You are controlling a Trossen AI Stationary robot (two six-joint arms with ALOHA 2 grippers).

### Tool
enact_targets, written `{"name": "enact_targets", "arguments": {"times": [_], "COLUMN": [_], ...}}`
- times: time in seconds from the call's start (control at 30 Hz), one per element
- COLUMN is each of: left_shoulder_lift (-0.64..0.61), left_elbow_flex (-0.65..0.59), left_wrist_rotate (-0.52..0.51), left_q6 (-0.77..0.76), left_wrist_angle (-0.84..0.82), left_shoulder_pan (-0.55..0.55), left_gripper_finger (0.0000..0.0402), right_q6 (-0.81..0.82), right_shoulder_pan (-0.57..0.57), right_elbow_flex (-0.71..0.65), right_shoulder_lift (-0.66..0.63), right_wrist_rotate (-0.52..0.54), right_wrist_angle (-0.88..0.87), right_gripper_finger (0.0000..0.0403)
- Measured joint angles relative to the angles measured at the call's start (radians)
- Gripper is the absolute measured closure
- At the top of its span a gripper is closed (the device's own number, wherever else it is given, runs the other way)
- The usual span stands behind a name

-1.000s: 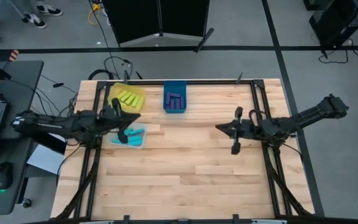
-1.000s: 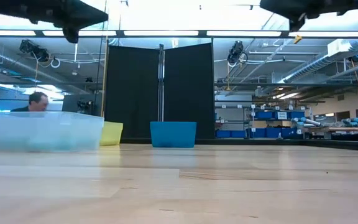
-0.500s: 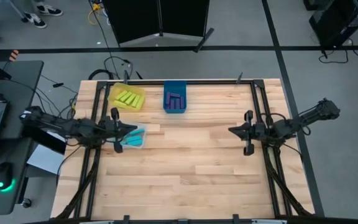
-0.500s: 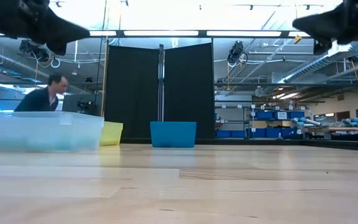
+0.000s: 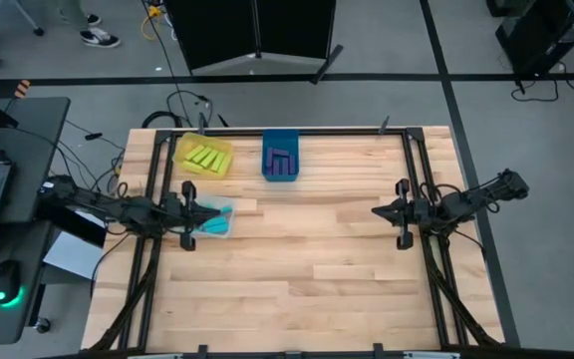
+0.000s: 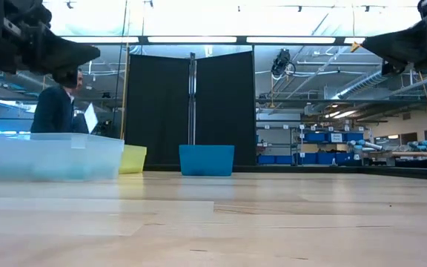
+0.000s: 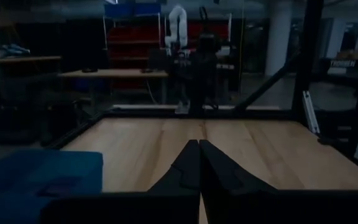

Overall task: Sort blocks
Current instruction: Return to Home Position

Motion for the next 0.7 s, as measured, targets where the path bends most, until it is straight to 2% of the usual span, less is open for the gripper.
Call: {"name": "enact_targets", "arguments": {"times": [0.17,0.33,0.57,0.7], "left_shoulder_lift": [0.004,0.005,-0.011,-0.013], "left_elbow_flex": [-0.013,-0.013,-0.013,-0.013], "left_wrist_rotate": [-0.001,-0.017,-0.018,-0.019], "left_q6": [0.001,-0.01,-0.016,-0.022], "left_wrist_angle": [0.012,-0.069,-0.05,-0.049], "left_shoulder_pan": [0.0,0.001,0.002,0.001], "left_gripper_finger": [0.0398,0.0398,0.0398,0.0398], "right_q6": [0.025,0.072,0.1,0.111], "right_shoulder_pan": [-0.005,-0.022,-0.025,-0.023], "right_elbow_flex": [0.007,0.035,0.048,0.0], "right_shoulder_lift": [-0.034,-0.034,-0.034,-0.034], "right_wrist_rotate": [-0.037,-0.082,-0.12,-0.173], "right_wrist_angle": [-0.106,-0.178,-0.174,-0.097], "right_gripper_finger": [0.0398,0.0398,0.0398,0.0398]}}
